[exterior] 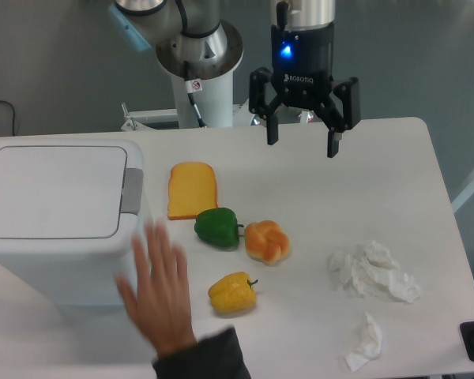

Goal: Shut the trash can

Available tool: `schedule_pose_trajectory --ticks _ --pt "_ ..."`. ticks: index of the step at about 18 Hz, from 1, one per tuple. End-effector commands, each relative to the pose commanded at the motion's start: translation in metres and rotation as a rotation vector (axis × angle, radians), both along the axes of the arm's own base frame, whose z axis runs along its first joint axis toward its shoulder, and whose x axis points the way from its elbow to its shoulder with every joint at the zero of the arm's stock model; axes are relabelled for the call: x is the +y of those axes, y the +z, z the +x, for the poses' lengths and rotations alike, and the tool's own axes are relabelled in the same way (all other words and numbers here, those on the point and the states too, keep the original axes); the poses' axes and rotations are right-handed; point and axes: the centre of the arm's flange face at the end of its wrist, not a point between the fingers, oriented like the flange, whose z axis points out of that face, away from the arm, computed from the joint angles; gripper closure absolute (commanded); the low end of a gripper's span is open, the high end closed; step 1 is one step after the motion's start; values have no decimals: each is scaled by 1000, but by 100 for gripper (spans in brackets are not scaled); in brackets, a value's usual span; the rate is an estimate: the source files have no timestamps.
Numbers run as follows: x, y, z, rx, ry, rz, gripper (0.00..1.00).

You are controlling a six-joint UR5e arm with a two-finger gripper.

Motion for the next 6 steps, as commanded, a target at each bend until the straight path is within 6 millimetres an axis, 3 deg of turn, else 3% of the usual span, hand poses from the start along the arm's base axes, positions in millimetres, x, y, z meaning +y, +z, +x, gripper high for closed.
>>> schedule_pose_trajectory --ticks 6 --pt "-1 -9 4 -10 -15 -16 0"
